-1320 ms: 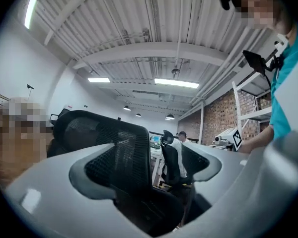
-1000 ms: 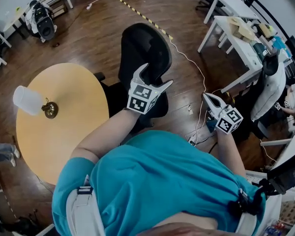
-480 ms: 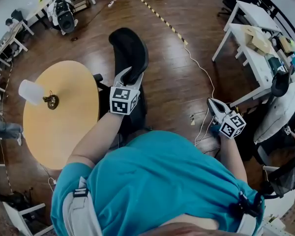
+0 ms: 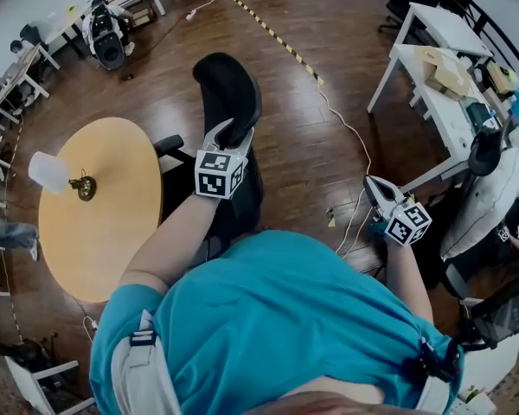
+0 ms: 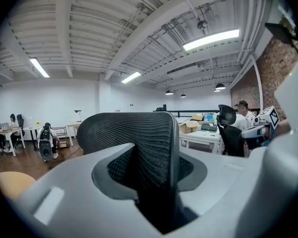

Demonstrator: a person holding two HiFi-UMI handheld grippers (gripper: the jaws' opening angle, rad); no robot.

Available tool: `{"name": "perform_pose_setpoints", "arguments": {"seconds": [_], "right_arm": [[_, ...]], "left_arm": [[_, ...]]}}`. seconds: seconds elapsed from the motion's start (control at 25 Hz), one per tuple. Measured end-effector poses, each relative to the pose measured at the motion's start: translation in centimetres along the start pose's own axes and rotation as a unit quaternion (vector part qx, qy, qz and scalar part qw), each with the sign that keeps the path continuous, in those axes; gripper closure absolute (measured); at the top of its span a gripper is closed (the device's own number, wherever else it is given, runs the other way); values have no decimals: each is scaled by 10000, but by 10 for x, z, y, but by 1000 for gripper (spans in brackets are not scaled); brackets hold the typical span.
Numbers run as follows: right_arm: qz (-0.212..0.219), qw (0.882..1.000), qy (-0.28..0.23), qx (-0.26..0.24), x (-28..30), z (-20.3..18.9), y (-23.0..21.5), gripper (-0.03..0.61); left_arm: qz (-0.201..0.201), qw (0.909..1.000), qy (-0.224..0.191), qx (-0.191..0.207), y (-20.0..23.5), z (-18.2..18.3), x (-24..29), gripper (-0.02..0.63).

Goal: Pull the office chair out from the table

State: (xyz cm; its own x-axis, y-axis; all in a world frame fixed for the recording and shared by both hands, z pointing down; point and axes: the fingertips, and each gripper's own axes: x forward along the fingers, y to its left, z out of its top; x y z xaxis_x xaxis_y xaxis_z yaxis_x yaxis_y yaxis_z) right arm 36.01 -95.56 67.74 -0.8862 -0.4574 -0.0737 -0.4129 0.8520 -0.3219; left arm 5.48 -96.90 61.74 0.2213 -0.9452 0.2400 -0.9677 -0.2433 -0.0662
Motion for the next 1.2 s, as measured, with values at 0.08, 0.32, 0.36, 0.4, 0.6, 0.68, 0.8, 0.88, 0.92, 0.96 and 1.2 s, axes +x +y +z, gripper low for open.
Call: {"name": "perform_pose_setpoints", "arguments": {"seconds": [0.08,0.32,0.36,0.4,0.6,0.68,0.8,0.88,0.92,0.96,1.2], "right_arm": [[-69,10000,-3,1,-5,-1,-7,580],[-270,9996,-67,-2,-22,1,-19,580],[-305,9995,-77,9,-26,1,-22,580],[-339,9994,-87,21,-29,2,-25,580],[-482,9988,-126,39,-54,6,-39,580],[-564,9983,-144,48,-64,5,-44,580],[-711,9972,-210,87,-82,4,-48,580],[-818,9962,-266,112,-96,6,-49,580],[-874,9957,-294,124,-104,7,-50,580],[-930,9951,-323,135,-112,8,-50,580],[-1282,9902,-517,218,-160,13,-54,580]], "left_arm": [[-93,10000,26,17,-6,1,13,472],[-329,9994,-34,55,-24,6,44,472],[-359,9993,-25,66,-28,7,51,472],[-391,9992,-8,83,-33,9,59,472],[-614,9978,75,229,-75,20,101,472],[-704,9970,107,298,-89,23,118,472],[-819,9957,194,397,-112,28,140,474],[-893,9947,250,438,-128,32,155,476],[-931,9942,276,459,-136,35,161,476],[-968,9936,302,487,-145,38,168,476],[-1230,9889,467,697,-199,54,209,476]]}}
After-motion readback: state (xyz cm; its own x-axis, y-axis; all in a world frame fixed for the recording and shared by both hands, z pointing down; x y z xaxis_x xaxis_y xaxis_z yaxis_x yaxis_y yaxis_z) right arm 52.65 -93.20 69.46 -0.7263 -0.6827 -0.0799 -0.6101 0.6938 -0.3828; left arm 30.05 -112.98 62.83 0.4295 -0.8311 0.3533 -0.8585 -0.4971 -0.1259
